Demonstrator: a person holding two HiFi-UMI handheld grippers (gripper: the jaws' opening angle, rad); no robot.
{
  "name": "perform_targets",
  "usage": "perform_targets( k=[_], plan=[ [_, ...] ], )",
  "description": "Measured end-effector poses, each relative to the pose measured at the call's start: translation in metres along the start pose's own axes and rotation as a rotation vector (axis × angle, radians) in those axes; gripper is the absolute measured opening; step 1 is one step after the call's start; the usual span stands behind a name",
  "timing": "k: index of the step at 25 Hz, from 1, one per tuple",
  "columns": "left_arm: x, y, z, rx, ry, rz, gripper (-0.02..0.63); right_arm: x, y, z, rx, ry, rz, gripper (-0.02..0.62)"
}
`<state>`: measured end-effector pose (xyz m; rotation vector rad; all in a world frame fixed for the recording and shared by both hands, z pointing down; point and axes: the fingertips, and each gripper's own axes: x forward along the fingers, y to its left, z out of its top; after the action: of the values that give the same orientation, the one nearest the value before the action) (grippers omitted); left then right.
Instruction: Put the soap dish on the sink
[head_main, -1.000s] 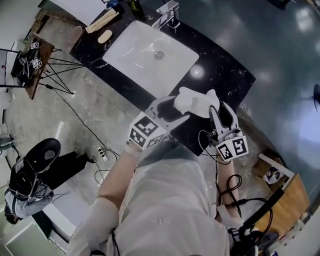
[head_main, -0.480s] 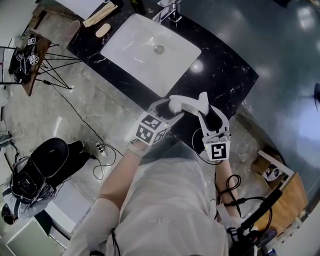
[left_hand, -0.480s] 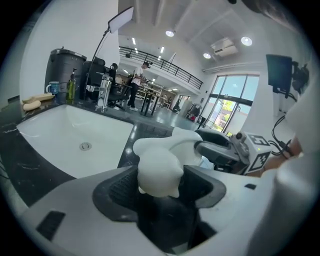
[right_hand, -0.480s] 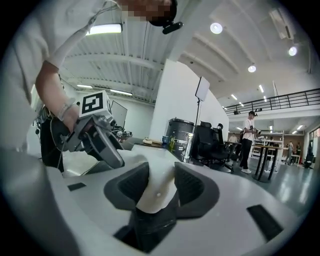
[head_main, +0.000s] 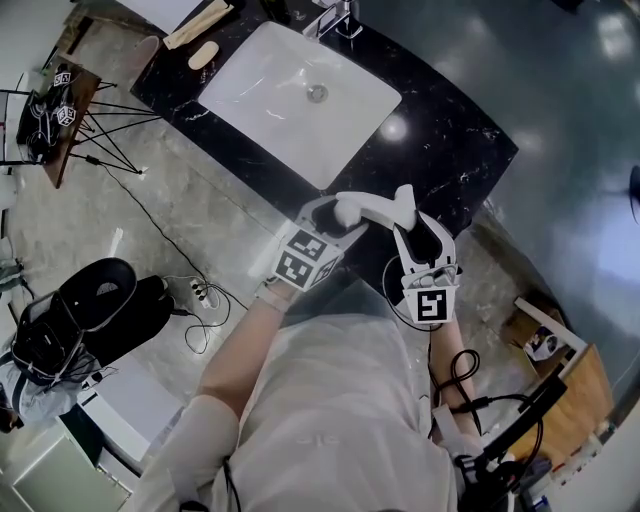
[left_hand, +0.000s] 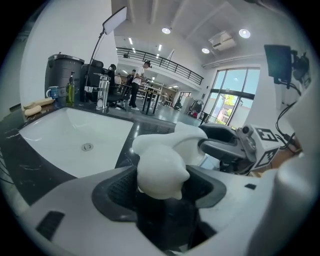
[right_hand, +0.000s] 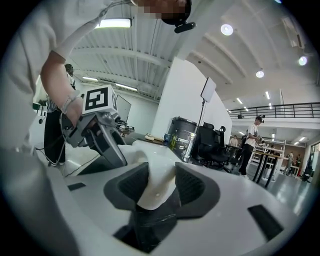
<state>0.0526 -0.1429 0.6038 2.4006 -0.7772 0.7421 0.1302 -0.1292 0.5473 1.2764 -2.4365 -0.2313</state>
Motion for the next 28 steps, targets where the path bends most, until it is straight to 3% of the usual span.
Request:
perform_targets(
  k=[15, 22, 28],
  plan=[
    [0.004, -0.010, -0.016, 0.052, 0.032, 0.051, 0.284, -0.014, 0.011, -0.014, 0.004, 0.030, 0.045, 0.176],
    [0.007, -0.008, -0.025, 0.147, 0.056, 0.126, 0.290, -0.016, 0.016, -0.023, 0.025, 0.049, 0.069, 0.178],
    [-0.001, -0.010, -0.036, 0.132, 0.106, 0.155, 0.291, -0.020, 0.022, -0.024, 0.037, 0.054, 0.082, 0.183]
  ],
)
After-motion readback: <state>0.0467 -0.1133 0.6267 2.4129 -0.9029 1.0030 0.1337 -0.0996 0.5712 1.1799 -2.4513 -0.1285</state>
